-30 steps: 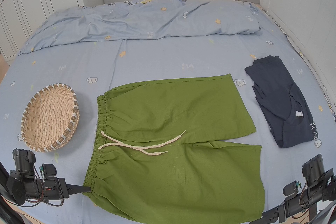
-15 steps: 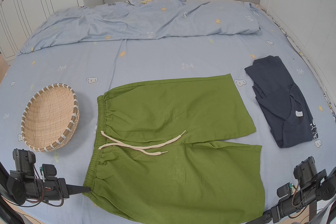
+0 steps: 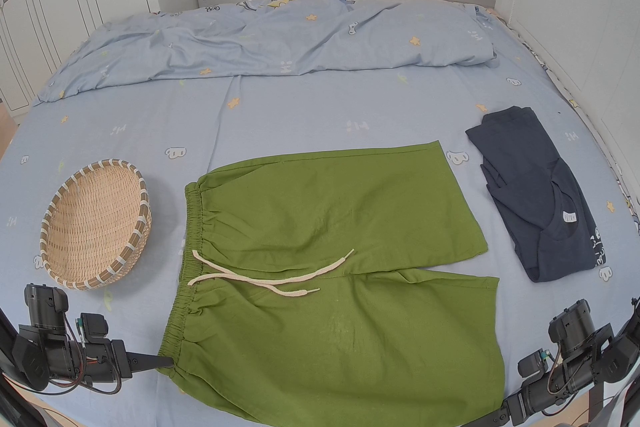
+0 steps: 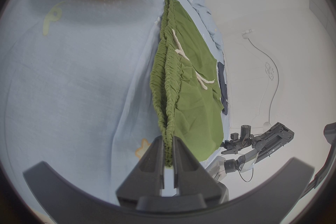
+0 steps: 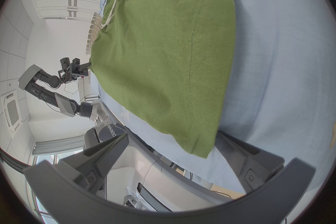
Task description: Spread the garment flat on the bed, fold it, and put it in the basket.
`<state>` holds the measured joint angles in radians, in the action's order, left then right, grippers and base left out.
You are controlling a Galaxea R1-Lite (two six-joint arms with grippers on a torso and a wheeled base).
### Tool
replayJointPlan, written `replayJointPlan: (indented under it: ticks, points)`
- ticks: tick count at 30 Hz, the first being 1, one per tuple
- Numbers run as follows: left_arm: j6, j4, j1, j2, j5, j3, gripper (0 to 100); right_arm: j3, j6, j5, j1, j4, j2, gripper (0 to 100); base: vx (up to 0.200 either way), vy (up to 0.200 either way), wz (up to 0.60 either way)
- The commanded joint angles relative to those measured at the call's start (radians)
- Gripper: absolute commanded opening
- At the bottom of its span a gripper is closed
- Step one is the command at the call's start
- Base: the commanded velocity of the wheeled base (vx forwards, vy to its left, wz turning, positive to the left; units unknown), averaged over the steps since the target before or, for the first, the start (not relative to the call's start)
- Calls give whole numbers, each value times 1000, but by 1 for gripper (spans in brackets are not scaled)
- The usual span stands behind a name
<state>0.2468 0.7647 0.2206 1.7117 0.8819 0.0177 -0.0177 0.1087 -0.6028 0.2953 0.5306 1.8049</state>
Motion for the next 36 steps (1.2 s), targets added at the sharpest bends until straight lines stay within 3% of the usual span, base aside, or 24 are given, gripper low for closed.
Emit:
replayJointPlan:
  ticks: [1,14,22,26,29,31,32,36]
  points:
    - [0,1,2,0,0,-18,0,18,0,-18,-10,2,11,0,0,0,0]
    - [3,-10,19,-1,-3,-16,0,18,-3,-20,-38,-69,-9,0,0,0,0]
    - [8,-100,-6,-86,-3,-13,0,18,-1,-28,-48,-150,-127,0,0,0,0]
    - [25,-239,-49,-219,-6,22,0,4,31,-28,-50,-179,-325,0,0,0,0]
    - [45,-395,-57,-310,-11,88,0,-61,72,-26,-48,-290,-438,0,0,0,0]
    - [45,-395,-57,-310,-11,88,0,-61,72,-26,-48,-290,-438,0,0,0,0]
    - [51,-650,-49,-402,-12,231,0,-206,78,-25,-50,-526,-570,0,0,0,0]
    - [51,-877,-50,-443,-14,398,0,-427,77,-23,-54,-776,-659,0,0,0,0]
